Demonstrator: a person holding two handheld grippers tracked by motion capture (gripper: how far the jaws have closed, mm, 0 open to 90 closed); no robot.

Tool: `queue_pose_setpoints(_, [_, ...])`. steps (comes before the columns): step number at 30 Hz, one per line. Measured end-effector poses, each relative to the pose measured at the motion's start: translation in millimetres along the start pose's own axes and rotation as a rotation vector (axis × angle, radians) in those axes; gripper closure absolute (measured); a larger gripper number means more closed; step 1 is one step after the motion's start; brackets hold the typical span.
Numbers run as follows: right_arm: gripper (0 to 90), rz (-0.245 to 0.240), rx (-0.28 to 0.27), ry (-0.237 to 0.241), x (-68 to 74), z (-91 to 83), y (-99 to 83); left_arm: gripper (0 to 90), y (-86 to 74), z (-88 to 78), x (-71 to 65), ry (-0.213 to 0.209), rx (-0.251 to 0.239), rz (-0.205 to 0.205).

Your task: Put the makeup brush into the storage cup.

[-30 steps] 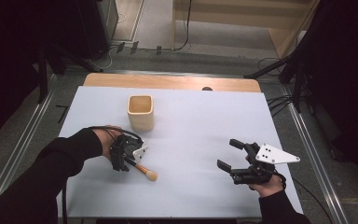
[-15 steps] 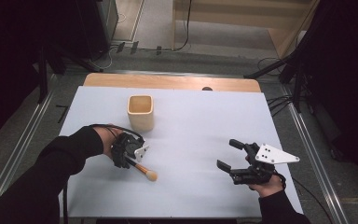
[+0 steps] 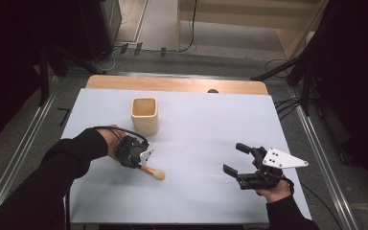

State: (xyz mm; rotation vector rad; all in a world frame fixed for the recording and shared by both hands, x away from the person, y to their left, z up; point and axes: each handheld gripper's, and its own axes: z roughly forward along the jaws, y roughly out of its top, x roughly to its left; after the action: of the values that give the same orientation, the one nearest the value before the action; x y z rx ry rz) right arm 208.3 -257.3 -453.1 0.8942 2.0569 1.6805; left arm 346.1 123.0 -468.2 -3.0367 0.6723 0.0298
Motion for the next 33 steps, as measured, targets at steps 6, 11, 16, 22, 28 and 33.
queue_pose_setpoints(6, [14.7,-0.001,-0.001,0.0,0.0,-0.2,0.0,80.3,-1.9,-1.0,2.1,-0.014,-0.008,-0.012])
queue_pose_setpoints(11, [14.7,0.001,0.0,0.001,-0.3,0.0,0.1,80.4,-3.2,-2.2,2.0,-0.022,-0.009,-0.01])
queue_pose_setpoints(16, [14.7,0.0,0.002,0.001,-0.3,0.2,0.0,80.4,-7.1,-10.7,-0.1,-0.019,-0.029,-0.038])
queue_pose_setpoints(22, [14.7,0.0,0.001,0.003,-0.1,0.1,0.0,80.4,-10.2,-26.0,-4.6,-0.024,-0.079,-0.107])
queue_pose_setpoints(28, [14.7,0.001,0.007,0.001,0.0,0.4,-0.3,80.3,-14.6,-41.7,-10.1,-0.037,-0.124,-0.134])
queue_pose_setpoints(33, [14.7,0.004,0.008,-0.002,-0.7,0.5,-0.7,80.3,-18.1,-57.0,-13.2,-0.019,-0.161,-0.168])
